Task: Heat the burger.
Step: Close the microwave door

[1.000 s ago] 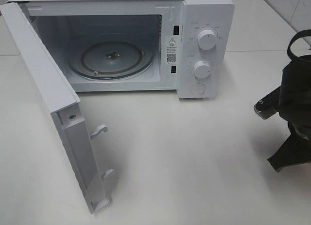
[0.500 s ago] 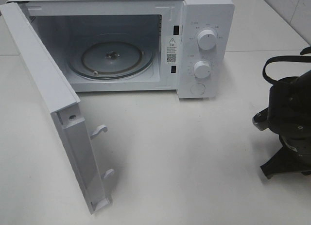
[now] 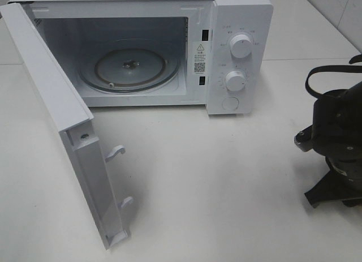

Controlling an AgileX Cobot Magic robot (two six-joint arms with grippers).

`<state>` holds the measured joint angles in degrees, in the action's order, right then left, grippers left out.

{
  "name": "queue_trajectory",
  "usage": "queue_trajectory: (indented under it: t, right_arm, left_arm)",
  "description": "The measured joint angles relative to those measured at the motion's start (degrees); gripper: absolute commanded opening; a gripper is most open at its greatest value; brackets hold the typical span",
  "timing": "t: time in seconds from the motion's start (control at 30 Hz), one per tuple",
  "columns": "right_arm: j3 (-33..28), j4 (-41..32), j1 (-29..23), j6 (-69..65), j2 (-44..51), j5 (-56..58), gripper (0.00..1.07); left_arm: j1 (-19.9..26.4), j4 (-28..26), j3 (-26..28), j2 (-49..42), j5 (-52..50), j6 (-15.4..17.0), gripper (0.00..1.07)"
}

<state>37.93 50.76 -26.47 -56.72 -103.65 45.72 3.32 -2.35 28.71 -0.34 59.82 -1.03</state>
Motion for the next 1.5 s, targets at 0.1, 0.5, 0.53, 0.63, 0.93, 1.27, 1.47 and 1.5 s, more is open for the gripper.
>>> queue_trajectory:
  t: [0.1,0.5,0.53,0.63,0.93,1.27,1.47,1.5]
  right_arm:
    - [0.1,-2.8,0.0,2.6,4.8,0.0,0.54]
    - [0.1,-12.3,0.0,18.5,31.1,-2.4,0.82]
    - [0.1,-13.2,0.0,20.1,33.2,-2.1,0.82]
    - [0.1,-17.8,0.0,27.4,40.1,0.7,0.80]
    - [0.1,-33.0,0.0,40.9,52.1,4.0,0.76]
    - [0.0,-38.0,0.0,43.5,69.0,11.7,0.75]
    - [-3.0,-38.3,0.0,44.2,77.5,12.7,0.75]
    - [-3.0,-38.3,0.0,44.2,77.5,12.7,0.75]
  left_arm:
    - [0.0,0.0,0.0,0.0,0.0,0.0,1.00]
    - [0.0,0.0,0.0,0.0,0.0,0.0,1.00]
    - [0.0,0.0,0.0,0.0,0.0,0.0,1.00]
    - [0.0,0.0,0.0,0.0,0.0,0.0,1.00]
    - [0.0,0.0,0.0,0.0,0.0,0.0,1.00]
    - [0.0,0.0,0.0,0.0,0.0,0.0,1.00]
    - [0.0,0.0,0.0,0.0,0.0,0.0,1.00]
    - [0.0,0.0,0.0,0.0,0.0,0.0,1.00]
